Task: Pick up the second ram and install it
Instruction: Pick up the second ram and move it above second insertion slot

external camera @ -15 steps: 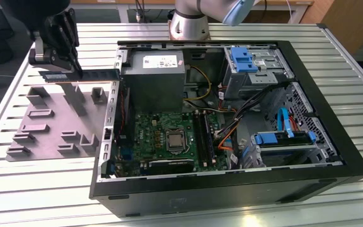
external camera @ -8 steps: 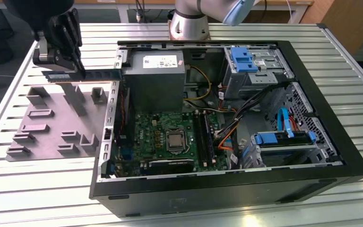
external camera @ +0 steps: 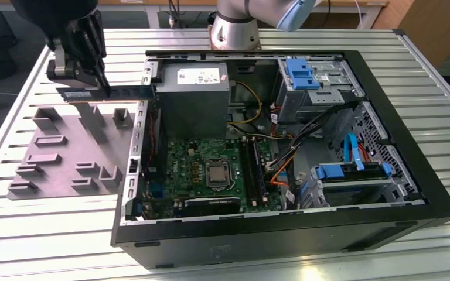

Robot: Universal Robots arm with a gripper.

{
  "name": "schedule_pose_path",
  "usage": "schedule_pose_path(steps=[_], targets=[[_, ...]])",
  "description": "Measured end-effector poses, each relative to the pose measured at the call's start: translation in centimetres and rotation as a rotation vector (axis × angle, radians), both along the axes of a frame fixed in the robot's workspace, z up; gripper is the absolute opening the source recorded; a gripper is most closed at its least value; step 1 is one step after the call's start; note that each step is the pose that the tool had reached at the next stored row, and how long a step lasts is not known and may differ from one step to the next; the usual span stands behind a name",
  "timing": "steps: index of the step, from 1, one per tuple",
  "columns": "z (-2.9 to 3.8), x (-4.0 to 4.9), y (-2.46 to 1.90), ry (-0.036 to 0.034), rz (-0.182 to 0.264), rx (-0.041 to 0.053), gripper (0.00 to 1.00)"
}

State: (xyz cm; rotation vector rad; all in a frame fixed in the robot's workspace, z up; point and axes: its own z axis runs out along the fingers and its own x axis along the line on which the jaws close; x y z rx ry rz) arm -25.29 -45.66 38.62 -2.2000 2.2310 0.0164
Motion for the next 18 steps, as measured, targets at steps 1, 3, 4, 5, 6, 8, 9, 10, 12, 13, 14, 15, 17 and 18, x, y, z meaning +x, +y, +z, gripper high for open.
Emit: schedule_pose_path(steps=[1, 3, 4, 5, 6, 8, 9, 10, 12, 13, 14, 15, 17, 18], targets=[[0.0, 0.07, 0.0, 0.0, 0.0, -0.0001, 0.14], [0.0, 0.18, 0.0, 0.0, 0.0, 0.0, 0.14], [0.0, 0.24, 0.0, 0.0, 0.0, 0.0, 0.14], [0.0, 0.3, 0.0, 0.0, 0.0, -0.0001, 0.14], [0.0, 0.36, 0.0, 0.0, 0.0, -0.0001, 0.14], [0.0, 0.49, 0.0, 0.0, 0.0, 0.0, 0.14], [0.0, 0.56, 0.0, 0.0, 0.0, 0.0, 0.14], [0.0, 0.63, 0.0, 0.0, 0.0, 0.0, 0.14], [0.0, 0.77, 0.0, 0.0, 0.0, 0.0, 0.14], [0.0, 0.83, 0.0, 0.0, 0.0, -0.0001, 0.14], [0.0, 0.88, 0.0, 0.0, 0.0, 0.0, 0.14], [0.0, 0.94, 0.0, 0.0001, 0.0, -0.0001, 0.14], [0.0, 1.06, 0.0, 0.0, 0.0, -0.0001, 0.14], [0.0, 1.12, 0.0, 0.0, 0.0, 0.0, 0.14]])
